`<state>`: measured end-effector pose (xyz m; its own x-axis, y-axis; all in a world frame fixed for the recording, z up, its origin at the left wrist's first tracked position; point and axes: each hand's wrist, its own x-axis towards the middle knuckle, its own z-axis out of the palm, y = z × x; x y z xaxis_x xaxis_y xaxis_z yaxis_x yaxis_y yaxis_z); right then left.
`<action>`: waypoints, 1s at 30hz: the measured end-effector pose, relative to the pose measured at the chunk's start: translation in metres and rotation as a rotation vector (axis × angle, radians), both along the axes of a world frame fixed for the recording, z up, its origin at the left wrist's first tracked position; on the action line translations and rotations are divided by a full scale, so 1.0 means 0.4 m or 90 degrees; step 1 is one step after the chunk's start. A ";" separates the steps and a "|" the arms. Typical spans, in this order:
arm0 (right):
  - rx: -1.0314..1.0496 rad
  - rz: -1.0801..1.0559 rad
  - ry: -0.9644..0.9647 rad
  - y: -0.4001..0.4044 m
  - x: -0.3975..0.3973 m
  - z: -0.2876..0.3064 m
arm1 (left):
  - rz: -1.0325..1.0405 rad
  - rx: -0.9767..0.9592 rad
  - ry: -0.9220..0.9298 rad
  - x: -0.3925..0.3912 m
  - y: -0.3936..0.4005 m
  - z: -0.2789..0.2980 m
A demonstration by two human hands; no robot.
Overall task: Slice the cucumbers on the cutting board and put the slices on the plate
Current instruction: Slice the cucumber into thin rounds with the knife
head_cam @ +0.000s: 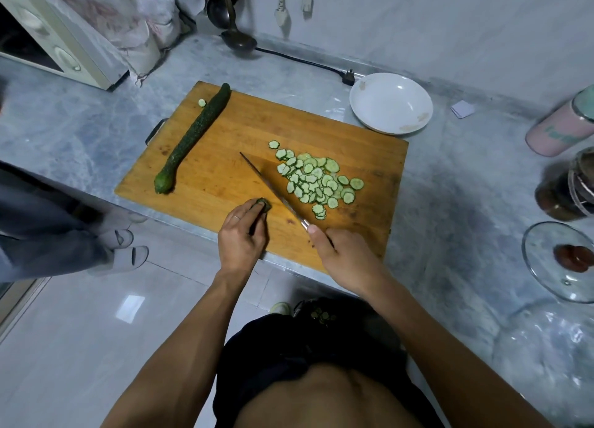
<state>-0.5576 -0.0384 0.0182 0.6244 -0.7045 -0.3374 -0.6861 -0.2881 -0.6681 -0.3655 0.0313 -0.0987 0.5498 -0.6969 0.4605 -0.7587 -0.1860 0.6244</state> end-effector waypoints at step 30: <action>0.112 -0.018 -0.030 0.018 0.092 -0.012 | -0.001 -0.011 -0.025 0.009 -0.006 -0.020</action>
<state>-0.5209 -0.0312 0.0135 0.6230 -0.6551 -0.4275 -0.6587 -0.1447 -0.7383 -0.3618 0.0289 -0.1066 0.5304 -0.6890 0.4939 -0.7826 -0.1741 0.5976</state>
